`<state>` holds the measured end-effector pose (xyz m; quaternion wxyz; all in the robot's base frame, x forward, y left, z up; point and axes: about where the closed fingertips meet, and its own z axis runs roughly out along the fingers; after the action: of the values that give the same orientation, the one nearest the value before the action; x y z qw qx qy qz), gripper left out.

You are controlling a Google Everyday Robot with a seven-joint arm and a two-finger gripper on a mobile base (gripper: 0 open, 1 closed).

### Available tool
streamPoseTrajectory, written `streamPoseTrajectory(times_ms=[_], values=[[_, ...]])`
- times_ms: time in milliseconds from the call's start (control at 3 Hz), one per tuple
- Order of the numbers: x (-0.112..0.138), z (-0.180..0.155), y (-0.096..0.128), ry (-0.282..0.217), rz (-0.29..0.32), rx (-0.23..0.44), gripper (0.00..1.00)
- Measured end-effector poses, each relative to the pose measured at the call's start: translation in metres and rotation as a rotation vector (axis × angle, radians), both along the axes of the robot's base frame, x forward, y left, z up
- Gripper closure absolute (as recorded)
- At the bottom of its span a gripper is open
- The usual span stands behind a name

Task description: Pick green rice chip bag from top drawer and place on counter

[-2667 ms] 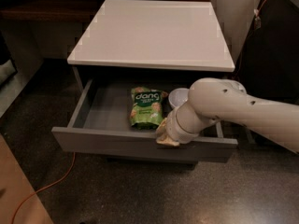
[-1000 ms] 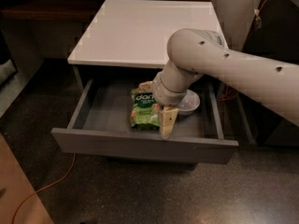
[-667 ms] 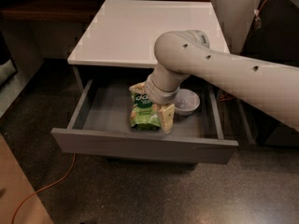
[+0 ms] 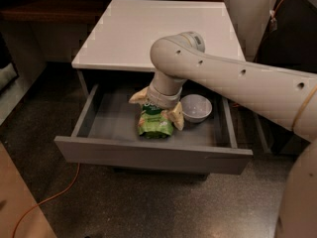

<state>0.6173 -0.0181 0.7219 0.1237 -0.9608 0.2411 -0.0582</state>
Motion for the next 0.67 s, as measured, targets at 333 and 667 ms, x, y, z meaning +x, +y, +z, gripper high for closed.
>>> streamPoseTrajectory(times_ms=[333, 667], values=[[0.006, -0.025, -0.002, 0.02, 0.083, -0.049, 0.0], [0.017, -0.058, 0.001, 0.03, 0.119, -0.064, 0.0]])
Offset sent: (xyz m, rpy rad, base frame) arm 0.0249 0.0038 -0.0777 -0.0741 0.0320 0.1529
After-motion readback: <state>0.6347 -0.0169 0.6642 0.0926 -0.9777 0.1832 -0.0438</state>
